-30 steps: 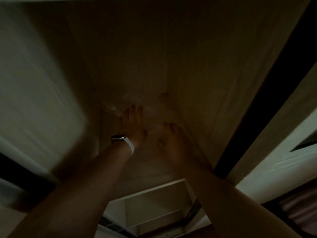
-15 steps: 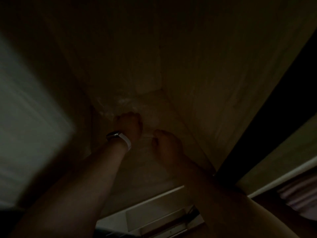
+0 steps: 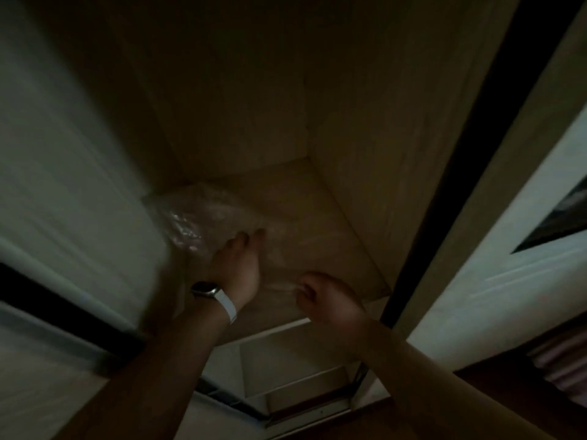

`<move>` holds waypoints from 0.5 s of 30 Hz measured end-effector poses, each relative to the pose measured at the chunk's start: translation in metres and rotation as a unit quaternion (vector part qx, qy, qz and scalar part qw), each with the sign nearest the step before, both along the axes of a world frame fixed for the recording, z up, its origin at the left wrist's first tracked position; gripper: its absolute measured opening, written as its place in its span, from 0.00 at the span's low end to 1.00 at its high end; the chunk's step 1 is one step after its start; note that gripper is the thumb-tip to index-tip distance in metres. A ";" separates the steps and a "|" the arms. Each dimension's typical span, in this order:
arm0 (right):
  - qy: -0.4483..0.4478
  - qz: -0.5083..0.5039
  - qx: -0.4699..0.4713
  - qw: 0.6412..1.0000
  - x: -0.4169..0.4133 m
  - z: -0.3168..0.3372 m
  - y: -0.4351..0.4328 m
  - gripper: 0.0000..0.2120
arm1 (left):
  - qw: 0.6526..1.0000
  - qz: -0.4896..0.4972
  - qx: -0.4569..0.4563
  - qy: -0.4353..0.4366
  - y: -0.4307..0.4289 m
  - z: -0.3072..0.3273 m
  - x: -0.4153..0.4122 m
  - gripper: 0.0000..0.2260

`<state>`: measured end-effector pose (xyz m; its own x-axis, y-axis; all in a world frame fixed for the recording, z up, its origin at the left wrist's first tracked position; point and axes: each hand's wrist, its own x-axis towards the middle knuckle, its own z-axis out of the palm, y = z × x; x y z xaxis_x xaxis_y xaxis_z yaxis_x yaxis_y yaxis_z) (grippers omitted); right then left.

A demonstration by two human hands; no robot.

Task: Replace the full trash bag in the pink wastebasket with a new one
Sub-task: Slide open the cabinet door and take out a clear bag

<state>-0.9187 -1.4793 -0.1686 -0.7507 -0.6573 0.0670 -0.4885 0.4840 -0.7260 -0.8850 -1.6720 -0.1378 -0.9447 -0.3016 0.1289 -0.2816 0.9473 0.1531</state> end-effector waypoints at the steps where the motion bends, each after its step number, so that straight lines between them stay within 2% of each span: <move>1: 0.006 0.016 -0.005 1.000 0.006 -0.002 0.006 0.11 | 0.999 -0.030 -0.022 0.016 0.007 -0.002 0.008 0.25; 3: 0.028 0.029 -0.011 0.999 0.017 -0.006 0.019 0.07 | 0.992 -0.098 -0.077 -0.012 0.018 -0.003 0.019 0.28; 5: 0.048 0.029 -0.027 0.998 0.028 -0.010 0.033 0.04 | 0.977 -0.155 -0.133 -0.054 0.029 -0.001 0.024 0.25; 7: 0.053 0.029 -0.031 0.998 0.036 -0.014 0.047 0.01 | 0.970 -0.190 -0.133 -0.074 0.041 0.004 0.026 0.23; 10: 0.042 0.023 -0.001 0.999 0.047 -0.015 0.070 0.10 | 0.962 -0.208 -0.144 -0.106 0.059 0.005 0.029 0.21; 12: 0.050 0.020 0.008 0.999 0.054 -0.017 0.085 0.11 | 0.966 -0.206 -0.132 -0.089 0.072 0.004 0.035 0.18; 15: 0.051 0.015 0.013 0.998 0.063 -0.020 0.104 0.09 | 0.977 -0.196 -0.088 -0.006 0.088 0.000 0.048 0.16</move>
